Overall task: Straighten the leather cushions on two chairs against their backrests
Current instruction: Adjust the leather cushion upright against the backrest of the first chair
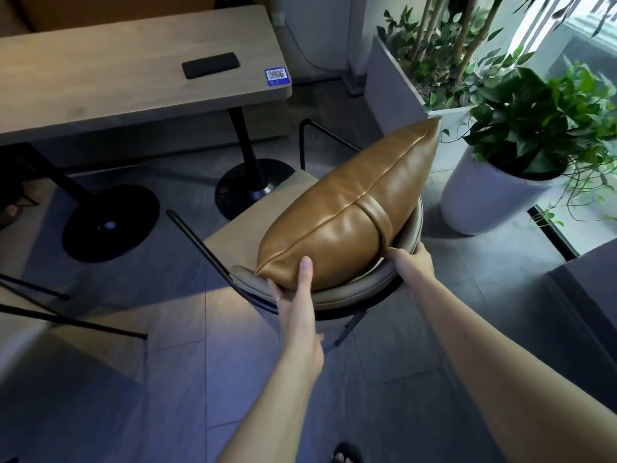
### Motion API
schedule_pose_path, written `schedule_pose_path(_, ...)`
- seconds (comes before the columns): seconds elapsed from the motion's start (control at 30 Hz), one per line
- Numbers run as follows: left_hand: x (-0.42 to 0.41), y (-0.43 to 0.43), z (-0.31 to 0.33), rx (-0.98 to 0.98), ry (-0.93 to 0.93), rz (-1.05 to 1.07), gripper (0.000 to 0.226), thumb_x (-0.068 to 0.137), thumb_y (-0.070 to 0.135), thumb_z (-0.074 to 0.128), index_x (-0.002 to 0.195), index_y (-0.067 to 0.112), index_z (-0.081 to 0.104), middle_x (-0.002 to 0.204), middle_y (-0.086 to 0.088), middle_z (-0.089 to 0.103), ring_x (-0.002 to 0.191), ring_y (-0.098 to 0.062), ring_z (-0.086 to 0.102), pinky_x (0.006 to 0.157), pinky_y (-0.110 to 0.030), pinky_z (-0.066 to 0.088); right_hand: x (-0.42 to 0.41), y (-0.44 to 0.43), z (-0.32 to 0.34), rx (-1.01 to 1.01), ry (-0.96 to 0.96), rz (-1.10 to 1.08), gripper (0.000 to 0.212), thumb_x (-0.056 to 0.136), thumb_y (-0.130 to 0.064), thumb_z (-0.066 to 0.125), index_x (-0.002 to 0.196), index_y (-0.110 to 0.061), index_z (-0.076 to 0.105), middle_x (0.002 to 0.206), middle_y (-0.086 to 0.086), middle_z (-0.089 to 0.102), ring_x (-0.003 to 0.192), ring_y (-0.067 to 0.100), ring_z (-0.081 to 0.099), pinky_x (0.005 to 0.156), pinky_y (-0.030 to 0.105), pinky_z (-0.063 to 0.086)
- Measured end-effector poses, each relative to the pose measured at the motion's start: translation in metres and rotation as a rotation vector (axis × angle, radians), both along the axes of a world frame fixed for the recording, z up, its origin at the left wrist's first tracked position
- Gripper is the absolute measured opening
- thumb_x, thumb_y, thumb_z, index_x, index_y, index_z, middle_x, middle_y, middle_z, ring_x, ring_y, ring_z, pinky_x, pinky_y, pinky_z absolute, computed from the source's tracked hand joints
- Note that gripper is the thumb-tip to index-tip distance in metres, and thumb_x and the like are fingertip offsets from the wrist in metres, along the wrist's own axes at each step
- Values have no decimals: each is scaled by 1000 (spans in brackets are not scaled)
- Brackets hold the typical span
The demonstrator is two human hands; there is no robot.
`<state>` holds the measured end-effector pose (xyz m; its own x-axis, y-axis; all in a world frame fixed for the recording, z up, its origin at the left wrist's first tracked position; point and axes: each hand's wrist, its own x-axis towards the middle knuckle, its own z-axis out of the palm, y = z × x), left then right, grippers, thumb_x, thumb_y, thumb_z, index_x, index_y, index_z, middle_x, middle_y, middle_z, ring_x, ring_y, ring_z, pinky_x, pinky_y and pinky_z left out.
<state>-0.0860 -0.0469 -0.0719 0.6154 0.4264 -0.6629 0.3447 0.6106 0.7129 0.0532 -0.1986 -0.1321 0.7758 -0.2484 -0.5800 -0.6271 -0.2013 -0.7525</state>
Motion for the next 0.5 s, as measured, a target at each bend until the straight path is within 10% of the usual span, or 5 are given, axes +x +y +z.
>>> schedule_pose_path(0.5, 9, 5, -17, 42, -60, 42, 116, 65, 68, 81, 158, 47, 14, 160, 13, 29, 117, -6, 39, 99, -31, 29, -11, 7, 6, 87, -32, -46, 32, 65, -12, 75, 93, -24, 63, 100, 19, 72, 96, 44, 74, 85, 68, 61)
